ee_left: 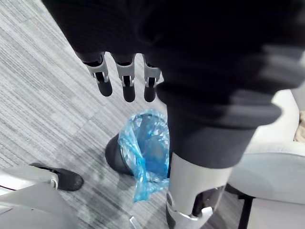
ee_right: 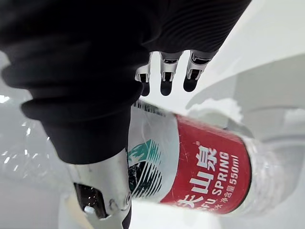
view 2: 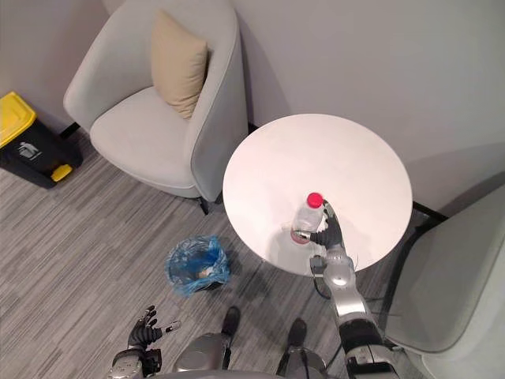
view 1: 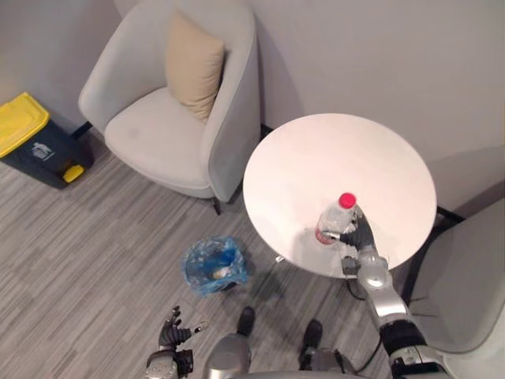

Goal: Gather rubbish on tea table into small bin, then transfer packed bag to large trash can.

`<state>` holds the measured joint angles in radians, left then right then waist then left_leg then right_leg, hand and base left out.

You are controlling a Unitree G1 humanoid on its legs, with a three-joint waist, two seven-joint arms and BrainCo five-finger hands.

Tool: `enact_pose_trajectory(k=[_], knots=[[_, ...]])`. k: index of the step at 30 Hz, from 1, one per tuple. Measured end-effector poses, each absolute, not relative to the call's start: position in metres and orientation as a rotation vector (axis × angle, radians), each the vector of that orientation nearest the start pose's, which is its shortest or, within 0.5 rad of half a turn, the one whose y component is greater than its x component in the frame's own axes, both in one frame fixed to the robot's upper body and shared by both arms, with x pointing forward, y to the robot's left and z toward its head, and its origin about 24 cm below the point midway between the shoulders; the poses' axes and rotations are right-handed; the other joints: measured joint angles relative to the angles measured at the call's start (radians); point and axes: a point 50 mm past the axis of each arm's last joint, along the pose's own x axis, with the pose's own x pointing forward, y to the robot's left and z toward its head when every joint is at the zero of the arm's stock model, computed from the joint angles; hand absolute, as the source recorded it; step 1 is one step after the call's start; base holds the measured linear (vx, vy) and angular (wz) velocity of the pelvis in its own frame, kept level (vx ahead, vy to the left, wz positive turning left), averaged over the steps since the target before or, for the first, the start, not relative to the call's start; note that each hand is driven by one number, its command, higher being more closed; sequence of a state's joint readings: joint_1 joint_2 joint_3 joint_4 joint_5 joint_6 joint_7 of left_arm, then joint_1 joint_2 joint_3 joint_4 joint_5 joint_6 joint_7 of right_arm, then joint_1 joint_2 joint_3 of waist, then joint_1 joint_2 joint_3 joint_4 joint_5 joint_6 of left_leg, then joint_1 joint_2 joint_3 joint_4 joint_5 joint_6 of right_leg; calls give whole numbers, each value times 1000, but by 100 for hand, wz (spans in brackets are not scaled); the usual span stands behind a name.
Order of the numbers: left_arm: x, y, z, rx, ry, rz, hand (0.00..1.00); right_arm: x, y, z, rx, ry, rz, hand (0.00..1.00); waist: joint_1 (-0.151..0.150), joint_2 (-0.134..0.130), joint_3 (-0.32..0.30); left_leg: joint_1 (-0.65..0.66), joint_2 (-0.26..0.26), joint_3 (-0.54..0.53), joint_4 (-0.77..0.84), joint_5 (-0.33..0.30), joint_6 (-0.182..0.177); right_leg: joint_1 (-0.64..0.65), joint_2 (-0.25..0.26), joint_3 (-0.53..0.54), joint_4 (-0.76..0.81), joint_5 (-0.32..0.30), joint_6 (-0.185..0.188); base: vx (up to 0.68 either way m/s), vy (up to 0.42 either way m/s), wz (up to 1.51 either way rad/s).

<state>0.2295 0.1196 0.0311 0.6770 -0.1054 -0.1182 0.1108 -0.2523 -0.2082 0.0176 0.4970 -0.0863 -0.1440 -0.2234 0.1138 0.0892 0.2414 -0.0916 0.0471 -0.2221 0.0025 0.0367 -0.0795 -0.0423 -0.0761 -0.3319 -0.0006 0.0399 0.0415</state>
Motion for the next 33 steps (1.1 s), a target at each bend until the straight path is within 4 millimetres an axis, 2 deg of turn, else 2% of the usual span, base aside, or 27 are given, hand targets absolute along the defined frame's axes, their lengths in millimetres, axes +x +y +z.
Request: enact_pose_trajectory(k=[2,6,12,16,20,23,24,27,29,30,31,32,33], knots=[[126,207,-122,38,753,263,0,304,-197,27,-318,36,-193,100,12,11,23,-8,1,-14,-2,7,-5,-3,1,-13,1,0,-1,-43,-24,26],[125,197,-124,16,758,250,0,323,-187,46,-323,-24,-182,100,20,15,47,-30,1,-36,-4,15,-11,-17,3,-32,4,0,-1,-14,-22,13],[129,190,-124,-1,751,232,0,326,-190,52,-295,-34,-204,100,38,17,61,-39,-3,-53,-4,17,-12,-17,0,-51,4,-1,-1,2,-4,9],[129,190,-124,-2,750,232,0,325,-189,55,-292,-47,-209,100,32,17,61,-38,-8,-62,-4,22,-13,-14,-5,-55,4,-1,-1,-24,7,5],[129,190,-124,-3,750,234,0,302,-188,67,-267,-146,-204,100,30,17,61,-23,-14,-80,-6,25,-10,10,-12,-76,14,-14,4,-28,5,18],[128,193,-124,-5,755,245,0,282,-187,70,-238,-192,-197,100,28,14,59,2,-21,-109,-10,24,-6,30,-28,-105,66,-58,12,-17,-5,36],[127,194,-124,-5,757,252,0,273,-187,70,-224,-200,-195,100,14,12,58,4,-29,-138,-10,26,0,37,-40,-131,107,-90,16,-23,-26,57],[121,195,-126,-6,774,259,0,262,-188,65,-212,-192,-191,100,10,-2,45,11,-43,-168,-7,29,6,35,-67,-163,177,-141,24,18,-25,53],[118,195,-129,-8,790,262,0,256,-190,60,-214,-177,-194,100,4,-24,32,-5,-67,-63,8,44,96,32,-114,-209,229,-190,25,39,27,77],[119,199,-128,-11,784,281,0,254,-192,58,-219,-169,-199,100,1,-36,23,-23,-64,136,36,4,232,33,-142,-243,247,-196,19,43,42,76],[120,201,-127,-13,781,292,0,254,-194,58,-228,-171,-203,100,11,-45,19,-44,-40,315,82,-42,332,32,-157,-263,259,-186,22,41,39,69],[118,201,-128,-13,786,294,0,255,-193,60,-231,-176,-198,100,11,-46,16,-63,-14,412,122,-54,349,39,-165,-275,258,-186,22,38,34,71],[116,199,-130,-16,797,288,0,257,-194,63,-250,-188,-196,100,-2,-32,6,-89,26,622,205,-71,363,56,-168,-310,260,-188,26,64,96,108]])
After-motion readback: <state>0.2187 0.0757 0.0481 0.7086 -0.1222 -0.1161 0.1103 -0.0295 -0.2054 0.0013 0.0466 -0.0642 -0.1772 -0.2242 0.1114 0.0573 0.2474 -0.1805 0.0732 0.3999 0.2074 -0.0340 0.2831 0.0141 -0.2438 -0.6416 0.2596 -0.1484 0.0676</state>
